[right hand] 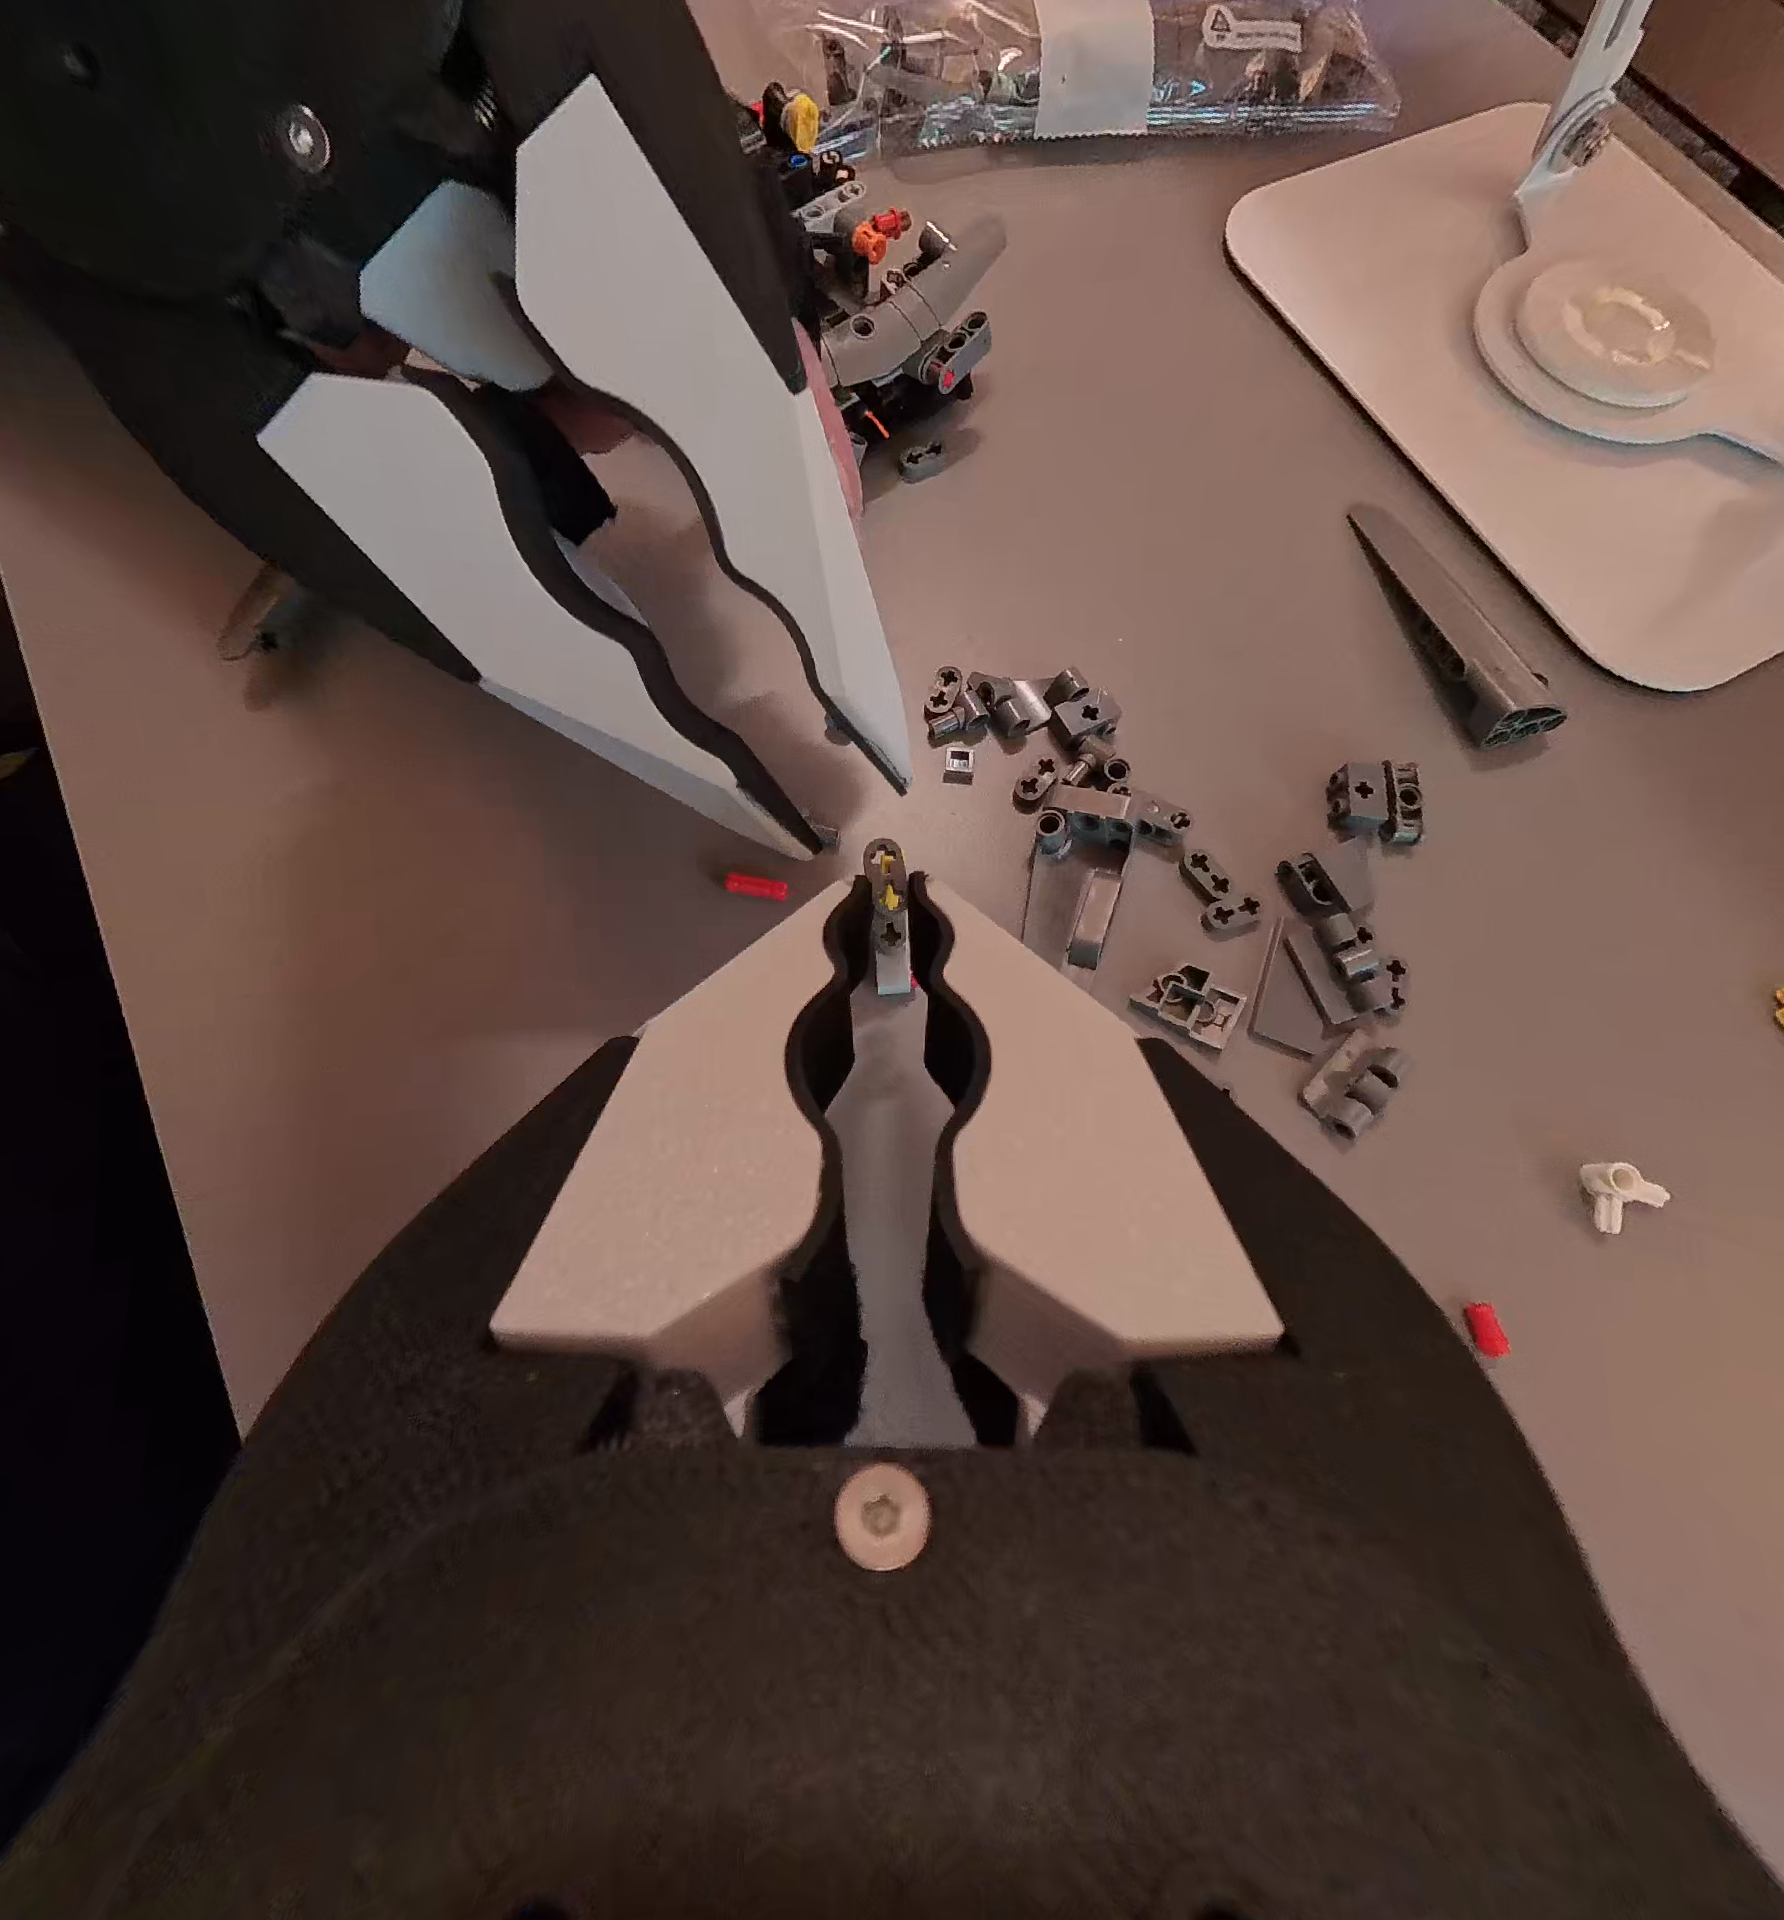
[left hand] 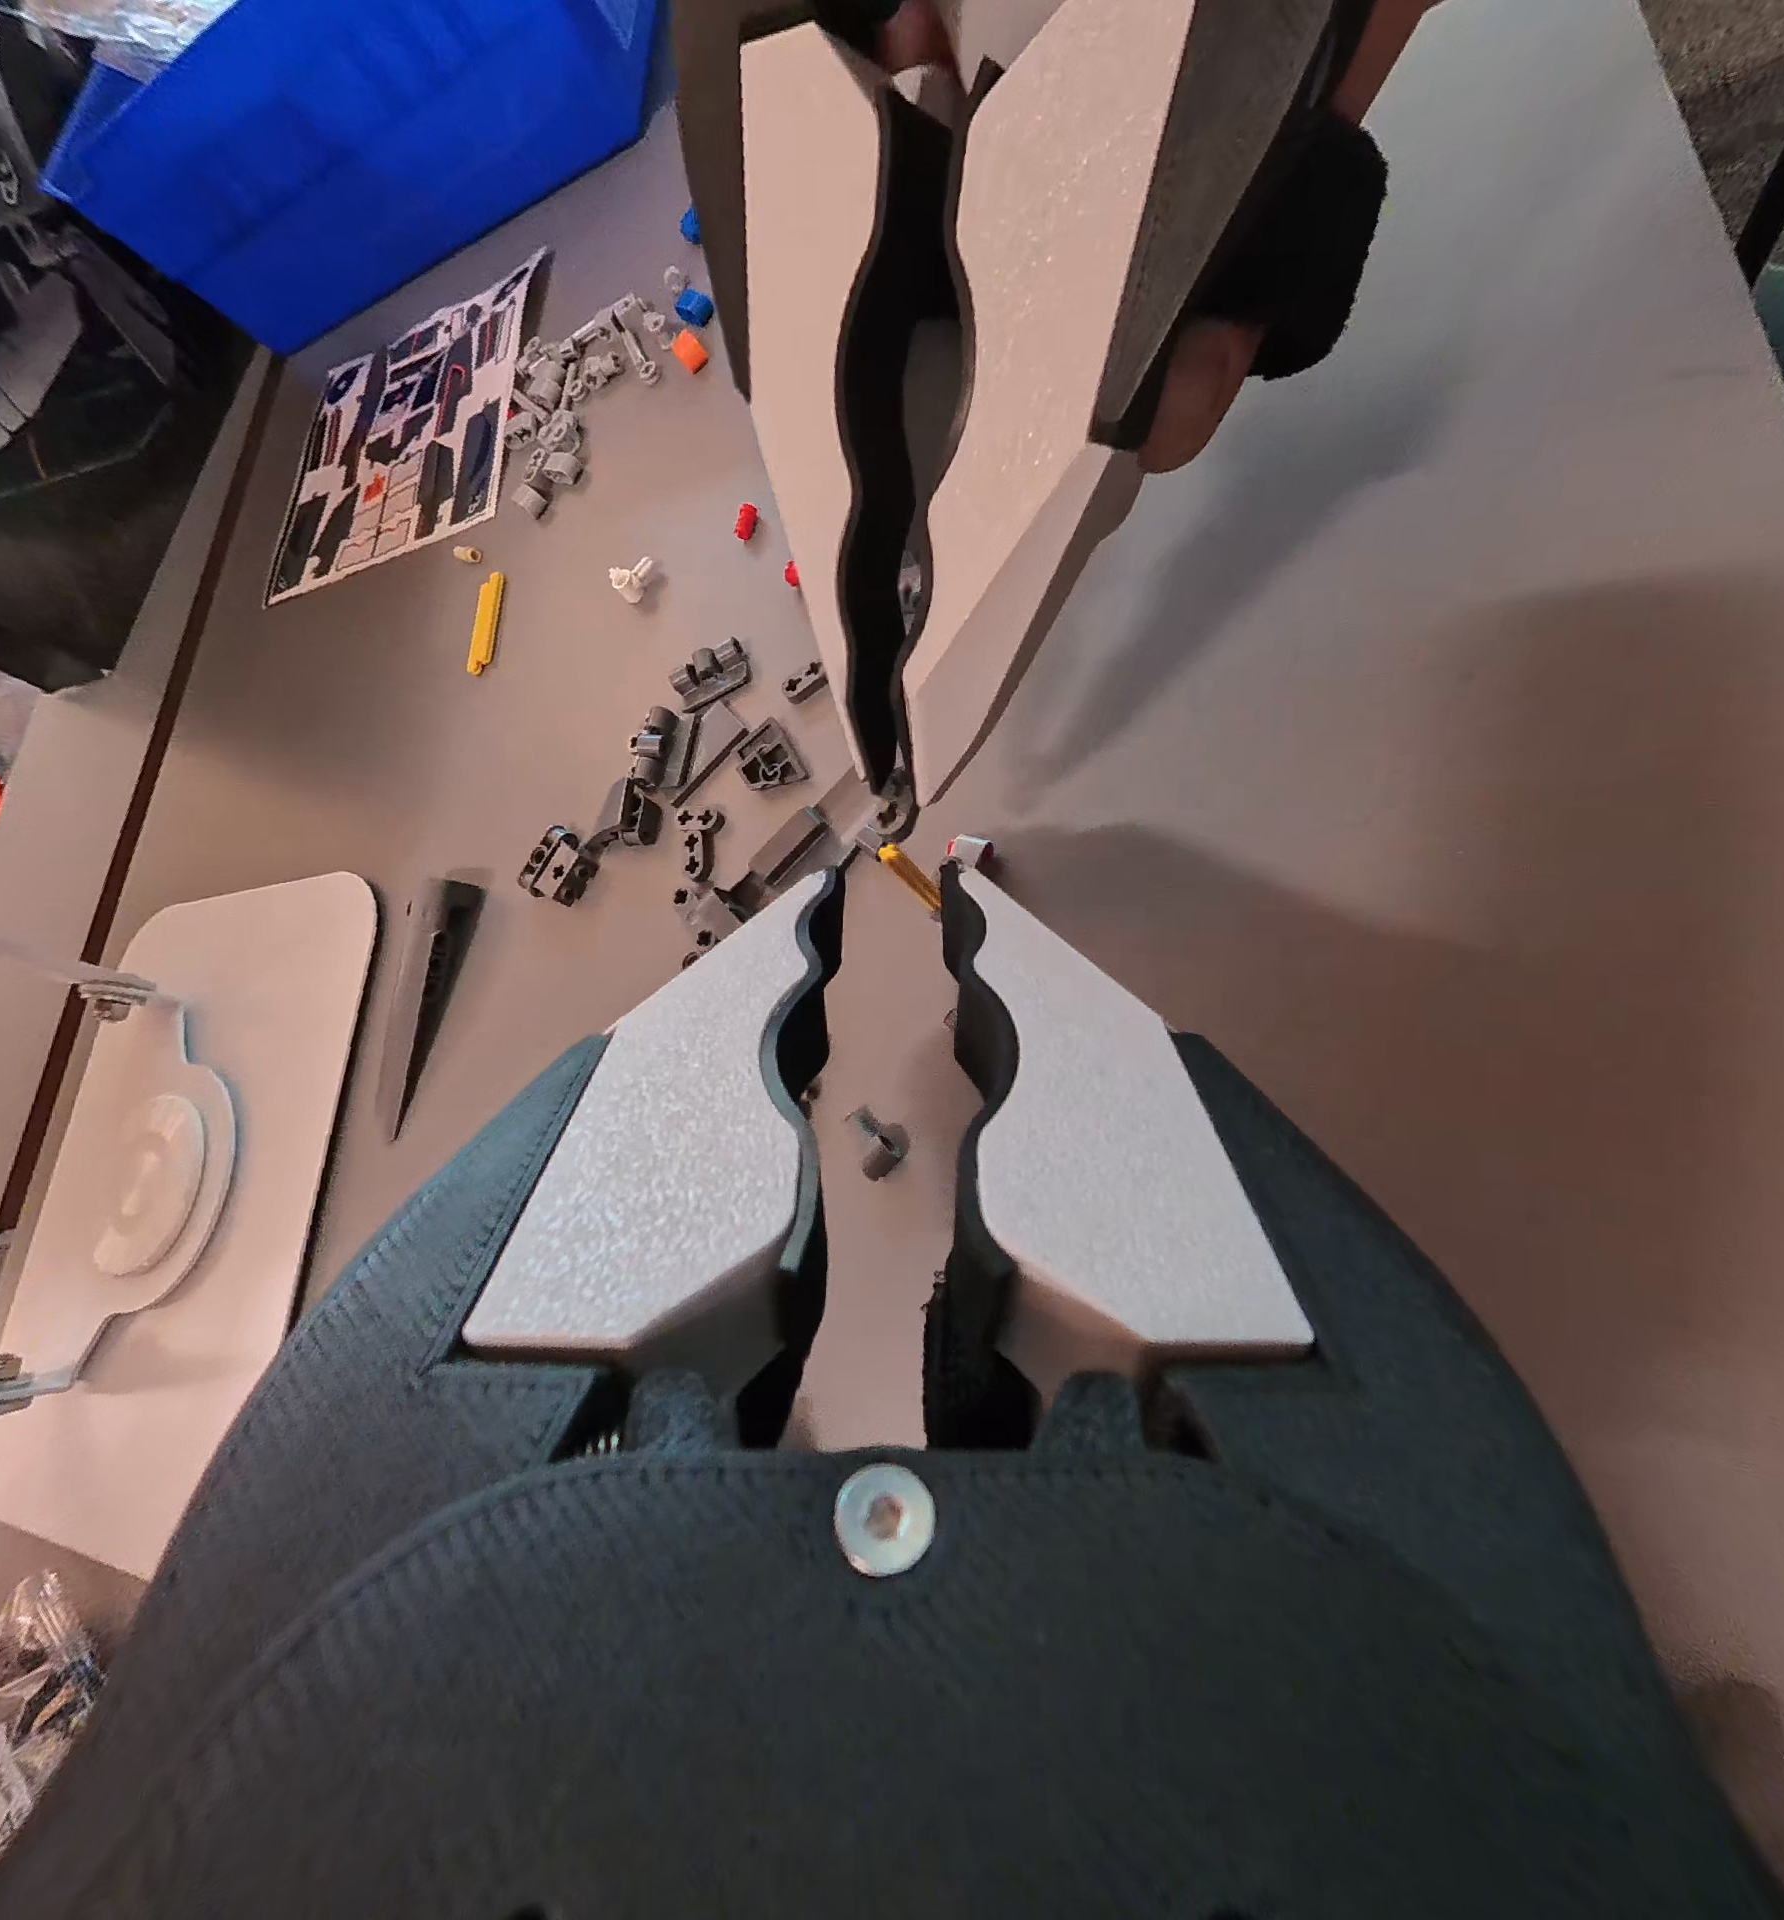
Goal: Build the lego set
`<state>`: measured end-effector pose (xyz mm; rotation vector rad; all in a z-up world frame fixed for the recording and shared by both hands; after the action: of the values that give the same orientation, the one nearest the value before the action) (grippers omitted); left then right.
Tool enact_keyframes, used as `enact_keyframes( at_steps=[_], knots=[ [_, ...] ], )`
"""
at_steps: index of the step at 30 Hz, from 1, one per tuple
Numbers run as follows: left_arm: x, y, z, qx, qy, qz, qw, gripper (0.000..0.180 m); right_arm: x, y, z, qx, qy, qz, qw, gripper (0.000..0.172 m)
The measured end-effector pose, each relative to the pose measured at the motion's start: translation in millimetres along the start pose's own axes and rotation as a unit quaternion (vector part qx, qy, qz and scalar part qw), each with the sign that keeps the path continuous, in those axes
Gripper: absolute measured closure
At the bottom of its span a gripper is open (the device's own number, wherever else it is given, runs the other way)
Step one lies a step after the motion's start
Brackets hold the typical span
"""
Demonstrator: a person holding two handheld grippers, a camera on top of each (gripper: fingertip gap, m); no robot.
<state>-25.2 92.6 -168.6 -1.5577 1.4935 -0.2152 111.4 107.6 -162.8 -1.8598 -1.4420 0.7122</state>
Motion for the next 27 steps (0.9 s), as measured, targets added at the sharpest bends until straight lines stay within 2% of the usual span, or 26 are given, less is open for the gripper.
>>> enact_keyframes(
  at_steps=[13,27],
  knots=[
    [7.1,1.5,3.5,0.005,-0.017,0.034,0.999,0.162,0.6,-3.3,5.0,-0.01,0.013,0.018,1.0,0.168],
    [9.9,1.4,7.8,0.001,-0.012,0.037,0.999,0.16,-1.6,-1.4,5.3,-0.017,0.022,0.022,0.999,0.168]
  ],
)
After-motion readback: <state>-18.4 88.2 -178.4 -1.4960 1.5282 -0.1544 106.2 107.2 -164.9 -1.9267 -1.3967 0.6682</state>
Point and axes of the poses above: each gripper's, where its closed fingertips meet, z out along the fingers, y out of its underside, x = y × z across the jaws, the point moved 9 cm from there along -z, back along the fingers, and after that the axes turned 5 degrees about -y, right-handed, at the moved point
